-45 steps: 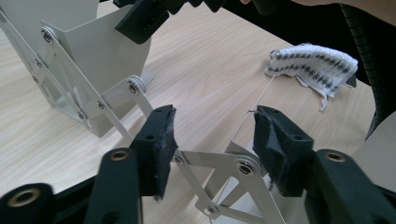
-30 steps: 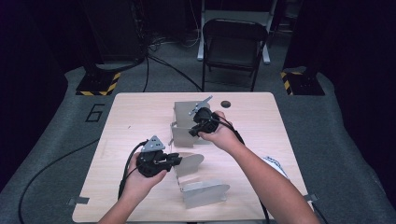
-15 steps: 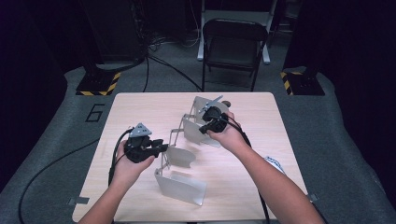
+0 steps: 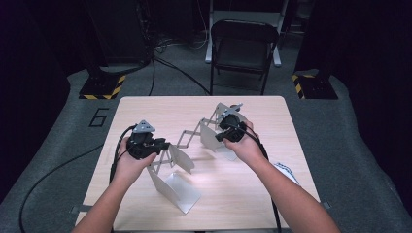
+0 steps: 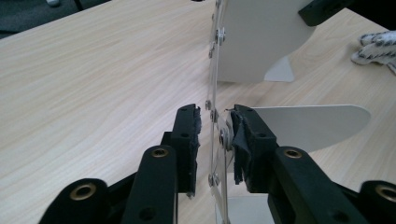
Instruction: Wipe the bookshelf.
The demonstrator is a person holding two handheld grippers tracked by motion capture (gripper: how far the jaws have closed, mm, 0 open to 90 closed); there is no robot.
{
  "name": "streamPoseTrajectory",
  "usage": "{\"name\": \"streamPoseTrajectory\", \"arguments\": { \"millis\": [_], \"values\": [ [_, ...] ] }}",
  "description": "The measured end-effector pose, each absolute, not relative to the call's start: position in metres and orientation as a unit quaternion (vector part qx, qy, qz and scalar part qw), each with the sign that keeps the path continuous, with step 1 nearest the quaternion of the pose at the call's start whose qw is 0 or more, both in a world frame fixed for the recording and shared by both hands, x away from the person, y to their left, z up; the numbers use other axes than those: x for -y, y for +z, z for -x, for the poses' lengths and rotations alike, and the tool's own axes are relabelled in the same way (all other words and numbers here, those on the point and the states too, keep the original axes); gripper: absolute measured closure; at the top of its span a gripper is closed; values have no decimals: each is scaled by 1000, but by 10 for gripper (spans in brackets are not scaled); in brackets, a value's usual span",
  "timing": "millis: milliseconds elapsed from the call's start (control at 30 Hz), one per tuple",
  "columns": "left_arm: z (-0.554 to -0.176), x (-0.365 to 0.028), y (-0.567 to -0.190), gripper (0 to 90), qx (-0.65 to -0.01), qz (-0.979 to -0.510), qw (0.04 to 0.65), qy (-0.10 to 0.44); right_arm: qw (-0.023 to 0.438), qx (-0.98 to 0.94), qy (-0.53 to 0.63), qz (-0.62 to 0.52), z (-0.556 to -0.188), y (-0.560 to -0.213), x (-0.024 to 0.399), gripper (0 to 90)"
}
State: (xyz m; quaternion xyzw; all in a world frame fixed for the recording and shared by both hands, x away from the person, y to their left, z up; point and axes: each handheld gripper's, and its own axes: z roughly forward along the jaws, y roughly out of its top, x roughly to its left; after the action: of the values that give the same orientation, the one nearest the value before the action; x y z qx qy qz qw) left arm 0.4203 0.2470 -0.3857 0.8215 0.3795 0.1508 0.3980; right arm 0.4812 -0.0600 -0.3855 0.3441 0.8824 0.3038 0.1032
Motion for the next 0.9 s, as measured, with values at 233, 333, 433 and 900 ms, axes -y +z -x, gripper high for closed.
{"name": "streamPoseTrajectory", "arguments": {
  "millis": [233, 333, 433, 900],
  "values": [
    [-434, -244, -381, 717, -369, -836, 377, 153, 107, -875, 307, -359, -472, -386, 63, 898],
    [-439, -242, -380, 703, -365, -839, 376, 146, 103, -869, 314, -368, -472, -387, 67, 891],
    [-440, -239, -377, 665, -356, -843, 373, 152, 102, -866, 319, -371, -471, -388, 67, 881],
    [-404, -253, -349, 523, -389, -807, 415, 158, 107, -858, 358, -354, -463, -371, 74, 697]
  ]
}}
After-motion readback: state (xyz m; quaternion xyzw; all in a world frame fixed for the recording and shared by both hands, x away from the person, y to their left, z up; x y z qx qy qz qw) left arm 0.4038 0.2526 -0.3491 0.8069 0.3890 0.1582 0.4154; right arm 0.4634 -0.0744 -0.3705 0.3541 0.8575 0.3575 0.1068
